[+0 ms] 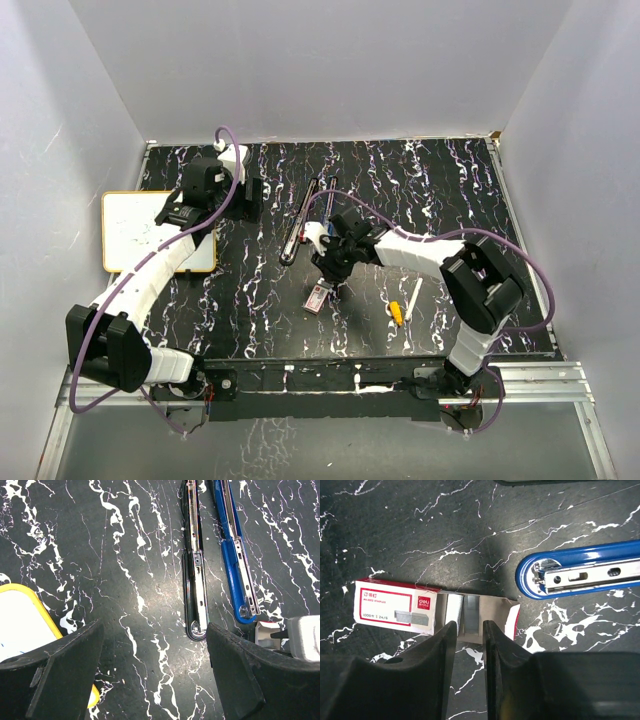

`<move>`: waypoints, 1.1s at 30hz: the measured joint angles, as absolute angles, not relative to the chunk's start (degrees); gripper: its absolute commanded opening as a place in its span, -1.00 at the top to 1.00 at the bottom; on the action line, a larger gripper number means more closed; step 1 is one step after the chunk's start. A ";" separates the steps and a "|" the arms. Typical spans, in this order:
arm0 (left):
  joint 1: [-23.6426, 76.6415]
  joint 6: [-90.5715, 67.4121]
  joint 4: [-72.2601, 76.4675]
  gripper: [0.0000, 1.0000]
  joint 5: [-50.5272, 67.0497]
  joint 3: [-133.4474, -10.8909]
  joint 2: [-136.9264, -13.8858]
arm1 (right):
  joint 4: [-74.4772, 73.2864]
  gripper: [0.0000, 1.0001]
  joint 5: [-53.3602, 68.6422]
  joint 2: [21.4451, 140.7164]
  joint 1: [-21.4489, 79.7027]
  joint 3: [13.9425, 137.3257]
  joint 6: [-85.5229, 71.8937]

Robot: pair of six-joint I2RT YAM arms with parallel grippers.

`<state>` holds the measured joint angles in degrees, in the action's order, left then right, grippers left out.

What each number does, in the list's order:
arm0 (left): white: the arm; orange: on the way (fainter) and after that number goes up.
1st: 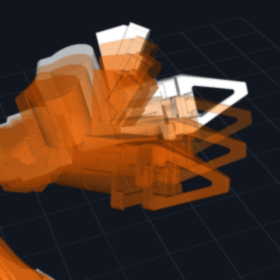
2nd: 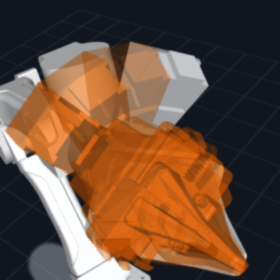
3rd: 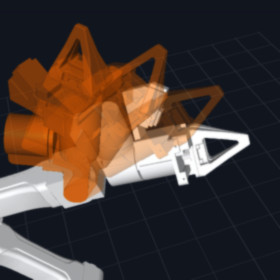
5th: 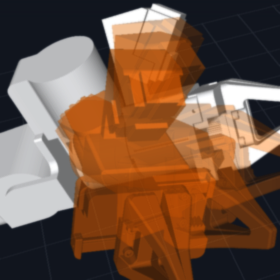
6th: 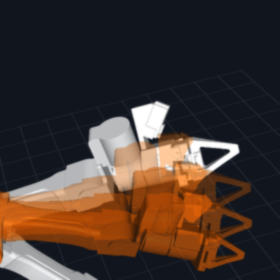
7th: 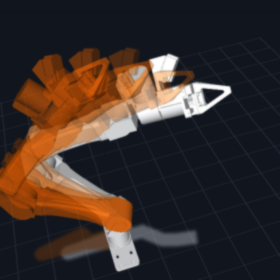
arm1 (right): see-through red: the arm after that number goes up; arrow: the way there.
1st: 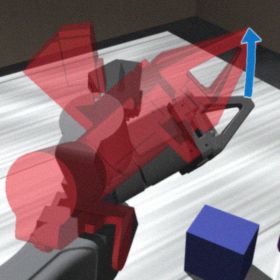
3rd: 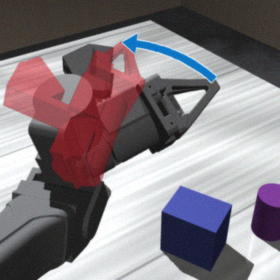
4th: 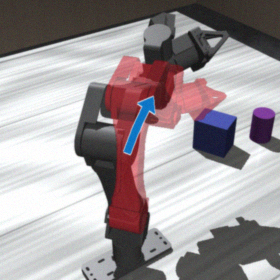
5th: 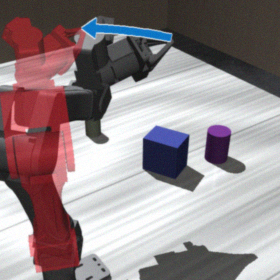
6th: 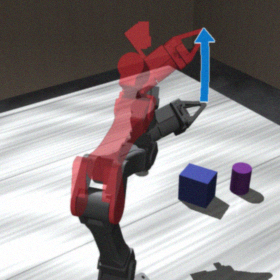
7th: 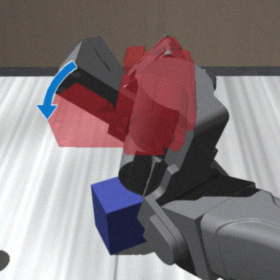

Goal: Load the staples into the stapler

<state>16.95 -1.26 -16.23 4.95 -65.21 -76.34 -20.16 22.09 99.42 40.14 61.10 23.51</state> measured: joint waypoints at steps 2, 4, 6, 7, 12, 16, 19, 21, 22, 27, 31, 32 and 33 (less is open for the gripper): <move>16.95 -1.26 -16.23 -0.62 4.99 -64.99 -76.29 | -20.58 0.38 21.80 100.44 40.21 61.43 23.68; 16.95 -1.26 -16.25 -0.62 5.02 -64.82 -76.29 | -20.86 0.37 21.30 101.41 40.34 61.47 23.75; 16.95 -1.23 -16.25 -0.62 5.02 -64.79 -76.29 | -21.04 0.37 21.10 101.73 40.40 61.60 23.79; 16.93 -1.23 -16.25 -0.62 5.02 -64.79 -76.27 | -21.06 0.36 20.95 101.73 40.40 61.69 23.88; 16.93 -1.26 -16.25 -0.62 5.04 -64.75 -76.27 | -21.10 0.42 20.51 101.73 40.40 61.71 23.92; 16.93 -1.26 -16.23 -0.62 5.04 -64.73 -76.27 | -21.10 0.48 20.45 101.73 40.40 61.71 23.92; 16.93 -1.23 -16.25 -0.62 5.04 -64.73 -76.27 | -21.08 0.52 20.05 101.73 40.40 61.71 23.92; 16.93 -1.23 -16.25 -0.62 5.06 -64.71 -76.27 | -21.26 0.54 19.59 101.73 40.40 61.71 23.94; 16.93 -1.23 -16.25 -0.62 5.04 -64.71 -76.27 | -21.30 0.54 19.42 101.73 40.40 61.71 23.92; 16.93 -1.23 -16.25 -0.62 5.06 -64.71 -76.27 | -21.32 0.55 18.98 101.73 40.40 61.71 23.92; 16.93 -1.26 -16.25 -0.62 5.06 -64.71 -76.27 | -21.26 0.56 18.55 101.73 40.40 61.71 23.88; 16.93 -1.26 -16.25 -0.62 5.06 -64.71 -76.27 | -21.23 0.56 18.39 101.73 40.40 61.71 23.86; 16.93 -1.23 -16.25 -0.62 5.08 -64.71 -76.27 | -21.23 0.55 18.26 101.73 40.40 61.71 23.83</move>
<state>16.93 -1.23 -16.25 5.08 -64.71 -76.27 -21.23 18.26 101.73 40.40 61.71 23.83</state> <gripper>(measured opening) 0.810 0.225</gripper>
